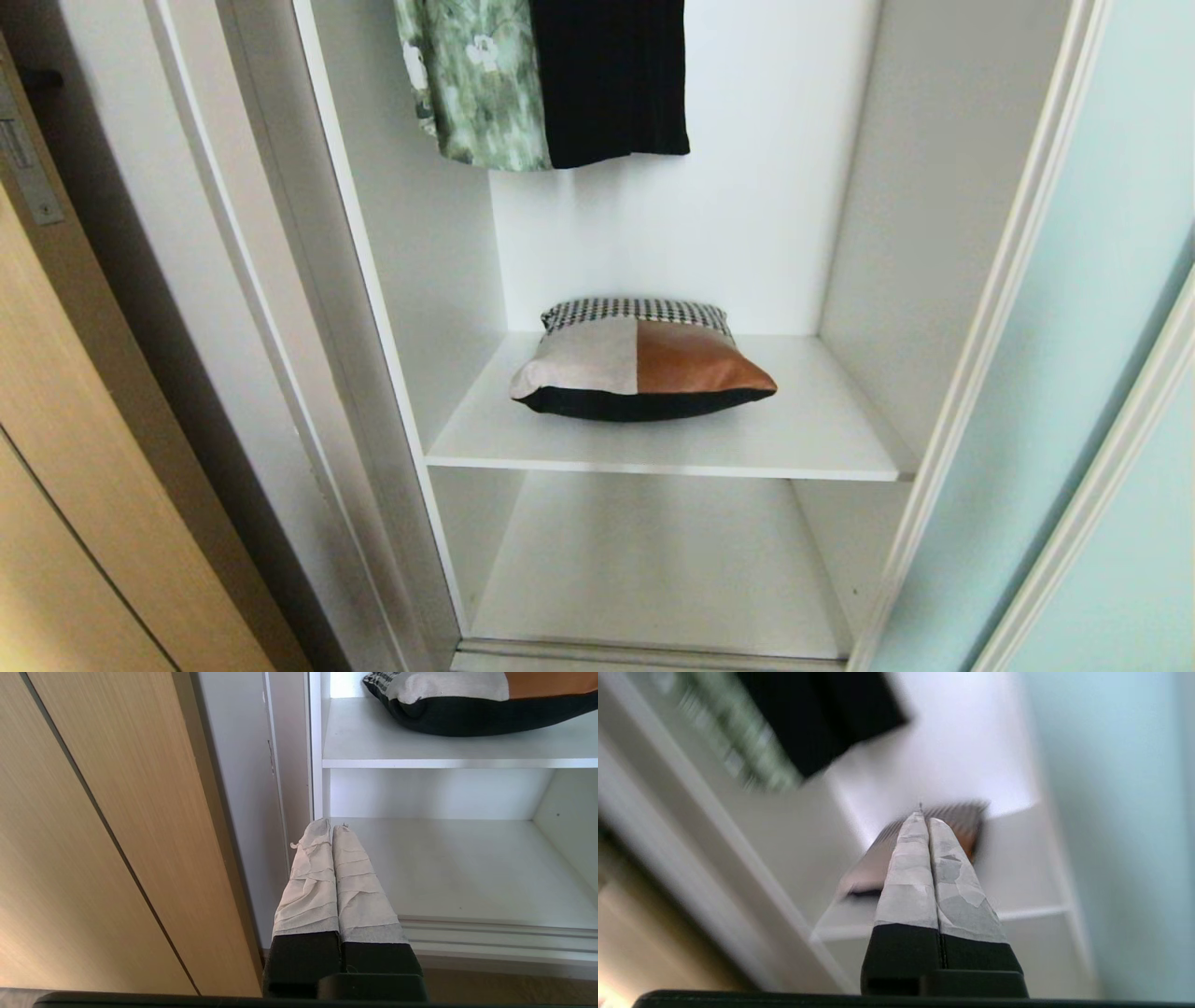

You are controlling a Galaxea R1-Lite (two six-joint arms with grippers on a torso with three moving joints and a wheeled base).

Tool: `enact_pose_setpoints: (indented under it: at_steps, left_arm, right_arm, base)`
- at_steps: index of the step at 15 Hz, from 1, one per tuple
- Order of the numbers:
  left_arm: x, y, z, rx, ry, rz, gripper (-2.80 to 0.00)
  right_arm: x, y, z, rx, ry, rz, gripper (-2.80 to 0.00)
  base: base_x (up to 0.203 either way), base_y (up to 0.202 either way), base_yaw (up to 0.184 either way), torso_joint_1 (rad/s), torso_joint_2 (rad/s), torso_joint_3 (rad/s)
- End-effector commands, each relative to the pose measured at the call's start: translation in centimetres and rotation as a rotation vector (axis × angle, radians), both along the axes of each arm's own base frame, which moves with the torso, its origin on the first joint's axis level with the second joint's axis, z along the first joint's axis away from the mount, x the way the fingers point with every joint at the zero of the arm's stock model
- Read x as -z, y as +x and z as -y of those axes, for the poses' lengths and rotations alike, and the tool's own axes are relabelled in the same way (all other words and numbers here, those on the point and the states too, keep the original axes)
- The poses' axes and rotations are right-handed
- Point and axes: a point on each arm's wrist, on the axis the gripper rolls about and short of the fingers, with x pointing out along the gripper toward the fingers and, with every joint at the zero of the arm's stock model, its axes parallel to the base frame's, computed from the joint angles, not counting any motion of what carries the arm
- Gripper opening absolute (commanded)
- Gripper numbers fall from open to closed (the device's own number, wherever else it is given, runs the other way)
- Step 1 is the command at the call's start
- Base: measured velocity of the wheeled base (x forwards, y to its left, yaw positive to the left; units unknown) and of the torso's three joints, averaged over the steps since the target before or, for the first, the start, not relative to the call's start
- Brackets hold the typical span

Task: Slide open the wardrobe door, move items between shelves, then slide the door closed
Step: Close the door

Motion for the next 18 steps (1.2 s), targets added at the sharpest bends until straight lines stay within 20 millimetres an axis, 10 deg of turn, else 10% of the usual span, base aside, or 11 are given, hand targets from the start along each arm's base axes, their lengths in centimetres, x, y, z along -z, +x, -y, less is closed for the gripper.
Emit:
enact_pose_setpoints:
  at_steps: [1,5,9,18]
  left_arm:
    - [0.0,0.0,0.0,0.000,0.001,-0.006,-2.80]
    - [0.0,0.0,0.0,0.000,0.001,-0.005,-2.80]
    - [0.0,0.0,0.0,0.000,0.001,-0.006,-2.80]
    - [0.0,0.0,0.0,0.000,0.001,-0.006,-2.80]
  right_arm:
    - [-3.3,0.8,0.2,0.111,0.024,-0.022,-2.80]
    - [-7.9,3.0,0.5,0.404,0.004,-0.038,-2.80]
    - [-8.5,6.9,2.4,0.630,-0.092,-0.154,-2.80]
    - [-5.6,13.4,9.9,0.305,-0.103,-0.379,-2.80]
  base:
    - [0.000,0.000,0.000,0.000,0.00,0.000]
    - [0.000,0.000,0.000,0.000,0.00,0.000]
    - [0.000,0.000,0.000,0.000,0.00,0.000]
    - [0.000,0.000,0.000,0.000,0.00,0.000]
